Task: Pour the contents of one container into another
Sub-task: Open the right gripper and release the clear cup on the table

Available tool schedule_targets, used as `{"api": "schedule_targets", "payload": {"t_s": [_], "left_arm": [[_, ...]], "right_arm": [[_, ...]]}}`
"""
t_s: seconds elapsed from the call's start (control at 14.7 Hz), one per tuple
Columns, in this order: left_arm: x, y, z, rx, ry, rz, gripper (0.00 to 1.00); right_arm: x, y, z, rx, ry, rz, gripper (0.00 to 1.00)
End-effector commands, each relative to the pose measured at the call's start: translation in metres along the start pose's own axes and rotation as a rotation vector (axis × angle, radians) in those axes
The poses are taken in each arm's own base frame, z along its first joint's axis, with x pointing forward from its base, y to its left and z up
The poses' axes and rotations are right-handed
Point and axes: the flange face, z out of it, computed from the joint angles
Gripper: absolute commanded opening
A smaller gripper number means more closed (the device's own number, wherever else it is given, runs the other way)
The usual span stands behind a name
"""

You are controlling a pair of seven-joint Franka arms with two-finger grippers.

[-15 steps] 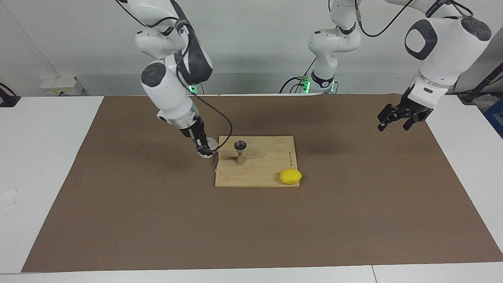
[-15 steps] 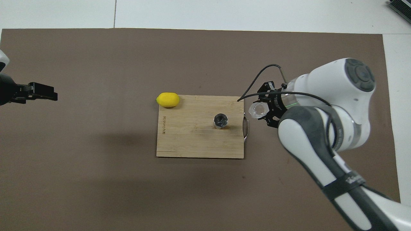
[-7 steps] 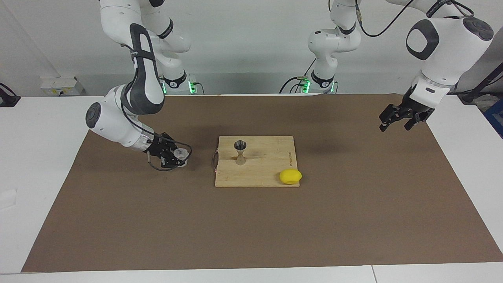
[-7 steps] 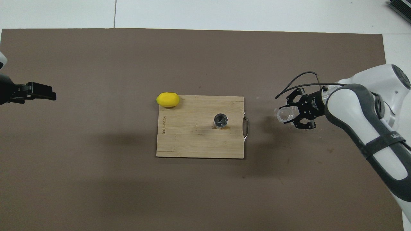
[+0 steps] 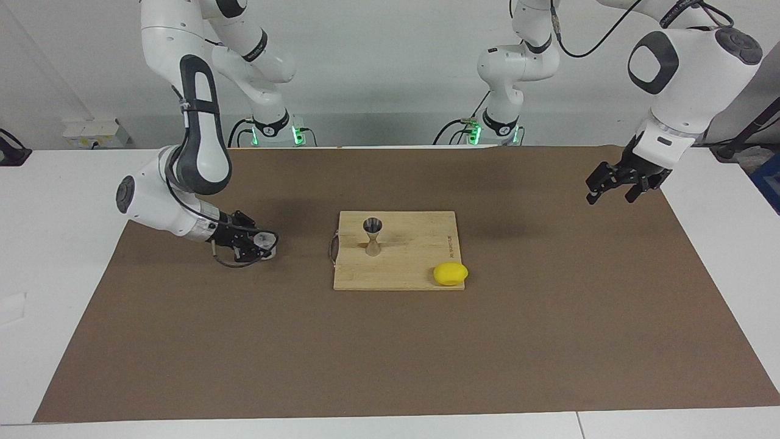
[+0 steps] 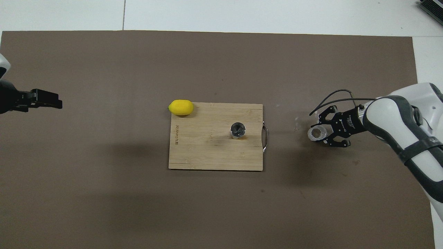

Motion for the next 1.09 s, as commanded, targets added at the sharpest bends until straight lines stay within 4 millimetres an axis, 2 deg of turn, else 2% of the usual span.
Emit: {"api": "schedule_targets", "payload": {"t_s": [0.0, 0.14, 0.2, 0.27, 0.41, 0.68, 0.82, 1.02], "left_arm": [[-0.004, 0.001, 0.0, -0.003, -0.002, -0.002, 1.0], [-0.004, 0.002, -0.001, -0.003, -0.001, -0.002, 1.0], [-0.004, 0.002, -0.001, -0.003, -0.001, -0.002, 1.0], [-0.004, 0.002, -0.001, -0.003, 0.001, -0.002, 1.0], [-0.004, 0.002, -0.001, -0.003, 0.001, -0.002, 1.0], [-0.004, -0.001, -0.002, -0.002, 0.001, -0.006, 1.0], [-0.004, -0.001, -0.002, -0.002, 0.001, -0.006, 1.0], [-0.004, 0.002, -0.001, -0.003, 0.001, -0.002, 1.0]], "right_arm": [[0.001, 0.004, -0.001, 0.028, -0.019, -0.015, 0.53], [0.006, 0.006, -0.004, 0.027, -0.01, -0.013, 0.66], [0.008, 0.007, -0.006, 0.025, -0.007, -0.014, 0.86], [0.006, 0.009, -0.007, 0.026, -0.004, -0.016, 0.96], [0.001, 0.011, -0.02, 0.033, 0.007, -0.023, 0.99], [0.006, 0.027, -0.065, 0.057, 0.073, -0.064, 0.99], [-0.002, 0.034, -0.077, 0.019, 0.097, -0.181, 0.99], [-0.021, 0.041, -0.08, -0.131, 0.164, -0.436, 0.99]]}}
